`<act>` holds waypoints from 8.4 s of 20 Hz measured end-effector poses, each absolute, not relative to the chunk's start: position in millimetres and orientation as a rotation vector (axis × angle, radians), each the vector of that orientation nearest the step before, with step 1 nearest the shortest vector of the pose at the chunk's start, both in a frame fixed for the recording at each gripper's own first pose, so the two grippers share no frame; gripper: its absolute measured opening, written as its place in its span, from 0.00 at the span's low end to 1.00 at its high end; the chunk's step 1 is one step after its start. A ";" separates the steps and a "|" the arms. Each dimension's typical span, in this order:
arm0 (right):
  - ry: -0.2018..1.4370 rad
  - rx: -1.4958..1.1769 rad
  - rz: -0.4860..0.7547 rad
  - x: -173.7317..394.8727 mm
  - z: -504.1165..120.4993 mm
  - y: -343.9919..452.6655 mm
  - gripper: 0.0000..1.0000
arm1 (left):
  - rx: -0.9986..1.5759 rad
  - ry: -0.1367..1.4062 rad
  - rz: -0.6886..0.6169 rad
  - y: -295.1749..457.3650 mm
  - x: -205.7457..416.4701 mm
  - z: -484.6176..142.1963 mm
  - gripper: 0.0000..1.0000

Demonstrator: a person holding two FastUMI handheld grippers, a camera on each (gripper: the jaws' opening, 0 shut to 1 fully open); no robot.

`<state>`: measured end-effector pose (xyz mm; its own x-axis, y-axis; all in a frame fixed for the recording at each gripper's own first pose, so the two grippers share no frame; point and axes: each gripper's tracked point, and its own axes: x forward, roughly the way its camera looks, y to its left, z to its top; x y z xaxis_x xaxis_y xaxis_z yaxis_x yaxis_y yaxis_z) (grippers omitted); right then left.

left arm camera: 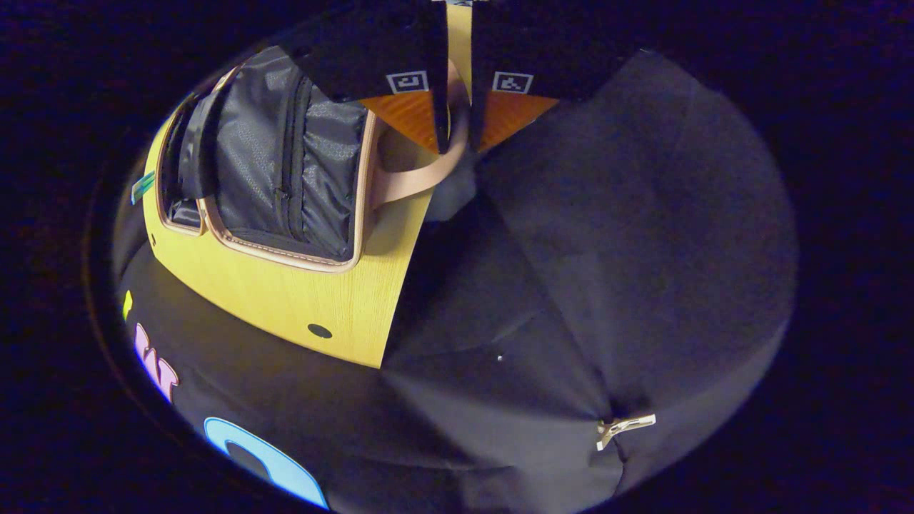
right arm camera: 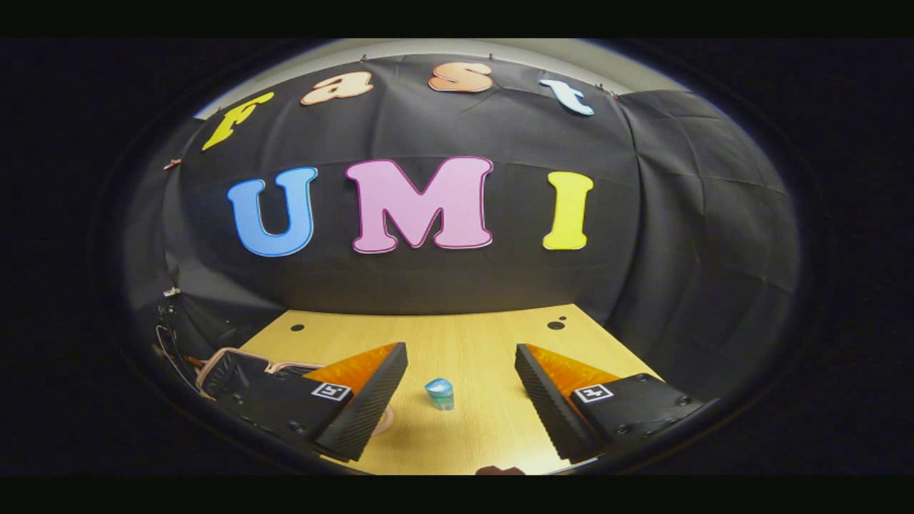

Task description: First open the suitcase, pack the skin care products into it, and then close the suitcase.

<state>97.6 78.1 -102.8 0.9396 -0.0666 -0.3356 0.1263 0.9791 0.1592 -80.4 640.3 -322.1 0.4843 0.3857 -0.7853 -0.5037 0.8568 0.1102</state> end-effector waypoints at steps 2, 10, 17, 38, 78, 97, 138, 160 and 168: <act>0.342 0.197 -0.104 94.6 -105.7 80.6 0.97 | -0.096 0.897 0.571 644.7 -81.7 -317.9 0.20; 0.310 0.173 -0.120 80.5 -101.4 69.3 0.96 | 0.159 0.393 0.589 562.8 -55.7 -134.8 0.91; 0.303 0.165 -0.109 59.0 -111.0 57.0 0.97 | 0.133 0.216 0.419 383.1 -13.7 -84.5 0.98; 0.382 0.002 0.120 128.8 -242.3 -15.2 0.97 | 0.144 0.356 -0.008 -11.2 143.1 -288.5 0.98; 0.629 0.146 0.152 150.0 -353.1 -25.7 0.32 | 0.216 0.645 -0.115 9.7 165.8 -267.0 0.45; 0.586 0.180 0.417 81.2 -252.1 161.9 0.32 | -0.056 1.542 0.232 225.8 -24.4 -402.4 0.45; 1.086 0.355 0.500 68.5 -286.8 346.1 0.97 | -0.427 0.952 0.608 571.7 -96.1 -305.1 0.97; 0.909 0.393 0.441 62.8 -252.1 298.3 0.98 | -0.173 0.995 0.513 566.4 -55.9 -267.3 0.13; 0.807 0.301 0.592 50.4 -224.6 265.4 0.97 | -0.052 0.762 0.426 438.2 -35.0 -114.2 0.12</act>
